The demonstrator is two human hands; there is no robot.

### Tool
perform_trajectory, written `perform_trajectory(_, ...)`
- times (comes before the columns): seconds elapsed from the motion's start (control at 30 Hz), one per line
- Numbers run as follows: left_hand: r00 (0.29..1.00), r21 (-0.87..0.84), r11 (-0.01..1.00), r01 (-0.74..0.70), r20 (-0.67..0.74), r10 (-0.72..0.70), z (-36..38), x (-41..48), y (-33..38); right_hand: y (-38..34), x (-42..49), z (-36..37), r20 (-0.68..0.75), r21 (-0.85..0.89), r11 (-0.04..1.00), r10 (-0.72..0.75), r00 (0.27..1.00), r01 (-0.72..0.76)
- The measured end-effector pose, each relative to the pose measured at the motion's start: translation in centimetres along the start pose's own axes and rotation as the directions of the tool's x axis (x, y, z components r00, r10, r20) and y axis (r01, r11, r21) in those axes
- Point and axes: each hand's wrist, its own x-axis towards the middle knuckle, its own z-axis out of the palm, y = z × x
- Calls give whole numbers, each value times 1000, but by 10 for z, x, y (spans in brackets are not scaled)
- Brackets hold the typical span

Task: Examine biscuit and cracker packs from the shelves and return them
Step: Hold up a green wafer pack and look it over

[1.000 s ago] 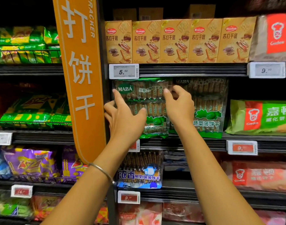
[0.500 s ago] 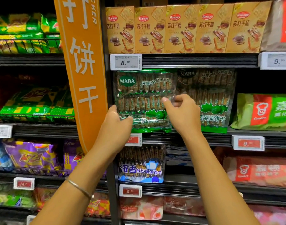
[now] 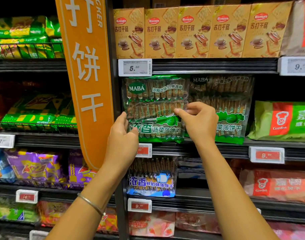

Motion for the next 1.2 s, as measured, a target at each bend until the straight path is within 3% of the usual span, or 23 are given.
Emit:
perform_trajectory(0.23,990,313,940,-135,-6,143,13,-3,5,0,2,-5,74,-7,998,-68,995,69)
perform_trajectory(0.3,994,394,912,-111,26,110,19,-2,5,0,2,-6,82,4,997,-77,994,77)
perform_trajectory(0.37,998,292,955,-58,32,51,25,1,9,1,-1,-4,75,16,996,-85,994,84)
perform_trajectory(0.43,1000,85,996,8,-17,-6,27,7,14,2,-4,-2,64,22,996,-92,994,91)
perform_trajectory(0.53,996,-96,994,44,-76,-51,26,13,13,3,-4,-3,39,40,995,-92,995,90)
perform_trajectory(0.67,995,-230,968,102,23,-99,28,15,14,11,6,-18,-30,60,998,-18,999,20)
perform_trajectory(0.8,998,-28,999,19,55,-18,35,23,6,15,9,-29,19,-2,1000,-20,1000,21)
perform_trajectory(0.9,993,27,1000,2,116,-5,29,34,-7,17,6,-34,83,-208,978,-1,997,19)
perform_trajectory(1.07,988,321,942,-94,144,49,28,45,-22,16,-1,-34,160,-346,937,1,987,55)
perform_trajectory(1.2,983,246,953,-176,99,155,33,46,-28,18,-1,-31,151,-275,960,-18,988,59)
